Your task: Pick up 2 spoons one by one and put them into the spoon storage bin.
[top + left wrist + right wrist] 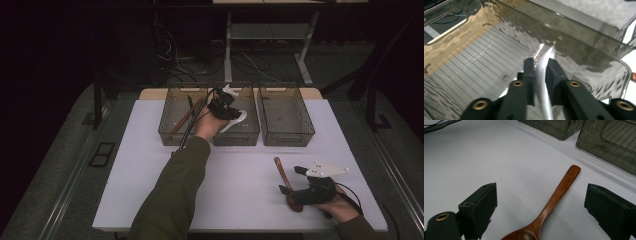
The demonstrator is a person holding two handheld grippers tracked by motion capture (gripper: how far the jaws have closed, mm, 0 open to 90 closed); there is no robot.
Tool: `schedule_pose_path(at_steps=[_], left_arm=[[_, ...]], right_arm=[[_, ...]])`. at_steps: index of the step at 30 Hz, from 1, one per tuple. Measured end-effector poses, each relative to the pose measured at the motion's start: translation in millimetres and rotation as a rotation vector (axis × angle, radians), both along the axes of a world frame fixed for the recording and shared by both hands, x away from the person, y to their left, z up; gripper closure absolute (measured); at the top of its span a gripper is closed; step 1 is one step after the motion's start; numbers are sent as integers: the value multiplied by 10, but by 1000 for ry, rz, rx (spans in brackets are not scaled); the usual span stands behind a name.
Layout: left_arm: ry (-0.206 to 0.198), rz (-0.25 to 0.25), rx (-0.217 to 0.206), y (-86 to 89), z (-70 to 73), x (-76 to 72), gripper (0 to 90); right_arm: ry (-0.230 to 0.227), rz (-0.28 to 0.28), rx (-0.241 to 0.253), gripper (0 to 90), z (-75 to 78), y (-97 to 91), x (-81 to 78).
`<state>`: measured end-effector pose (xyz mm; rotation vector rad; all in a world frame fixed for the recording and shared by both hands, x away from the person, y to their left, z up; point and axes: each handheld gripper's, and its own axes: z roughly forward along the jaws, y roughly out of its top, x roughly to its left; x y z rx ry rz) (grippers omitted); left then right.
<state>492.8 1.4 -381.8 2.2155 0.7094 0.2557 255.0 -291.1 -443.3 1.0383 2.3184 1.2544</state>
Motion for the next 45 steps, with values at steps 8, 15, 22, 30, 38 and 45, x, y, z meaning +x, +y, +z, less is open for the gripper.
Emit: schedule_pose_path(at_steps=[8,15,22,30,38,45], left_arm=[[-12,4,-14,63,84,-17,642],[-17,-13,-88,124,241,-144,507],[-24,-53,-117,266,362,-379,371],[-53,-100,-131,484,380,-755,269],[-74,-123,-127,765,239,-1166,184],[-77,-110,-122,1033,26,-1495,150]], right_arm=[[4,-2,-4,110,0,0,-1],[7,-4,-6,110,1,-1,4],[37,-23,-3,110,33,-17,19],[45,-37,-17,110,94,-42,43],[77,-44,-48,162,137,2,88],[94,-39,-45,372,186,29,187]])
